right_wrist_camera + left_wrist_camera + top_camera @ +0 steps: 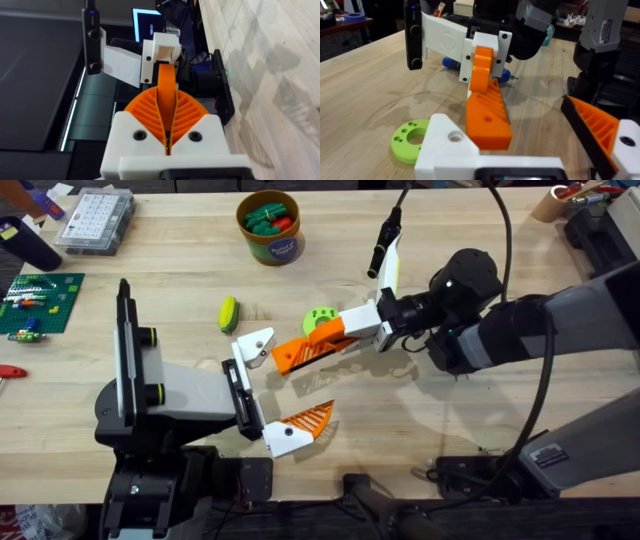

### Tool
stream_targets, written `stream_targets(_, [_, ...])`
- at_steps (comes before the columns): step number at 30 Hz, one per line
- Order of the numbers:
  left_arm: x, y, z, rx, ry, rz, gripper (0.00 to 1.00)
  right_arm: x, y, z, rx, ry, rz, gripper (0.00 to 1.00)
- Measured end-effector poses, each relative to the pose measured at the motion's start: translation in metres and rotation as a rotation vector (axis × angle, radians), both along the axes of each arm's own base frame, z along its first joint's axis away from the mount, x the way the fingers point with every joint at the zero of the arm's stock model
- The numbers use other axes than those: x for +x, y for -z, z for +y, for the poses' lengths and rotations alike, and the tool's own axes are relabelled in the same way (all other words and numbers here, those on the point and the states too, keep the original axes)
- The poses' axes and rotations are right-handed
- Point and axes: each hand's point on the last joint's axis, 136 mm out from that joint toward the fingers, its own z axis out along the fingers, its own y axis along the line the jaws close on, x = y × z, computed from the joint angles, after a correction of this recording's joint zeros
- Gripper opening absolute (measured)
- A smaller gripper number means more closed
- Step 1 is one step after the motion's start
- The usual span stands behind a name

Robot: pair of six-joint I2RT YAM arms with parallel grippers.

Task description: Pick up the gripper from the table and insert it into the empty holder that is missing its gripper. Then pick up a screw, insert it into the mounting hole, and use the screwdriver to tighten it. Finally, clean up the table by picking up the vegetable and placing it into the bucket.

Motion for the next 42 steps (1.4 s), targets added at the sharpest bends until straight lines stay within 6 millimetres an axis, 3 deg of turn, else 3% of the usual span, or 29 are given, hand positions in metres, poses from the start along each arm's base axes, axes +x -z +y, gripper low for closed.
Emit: stream_targets(42, [0.0023,-0.0018,0.0011,0.002,-0.015,-0.001,0.988,0.0011,-0.0063,0.0096,0.01,0.033,0.039,0.017])
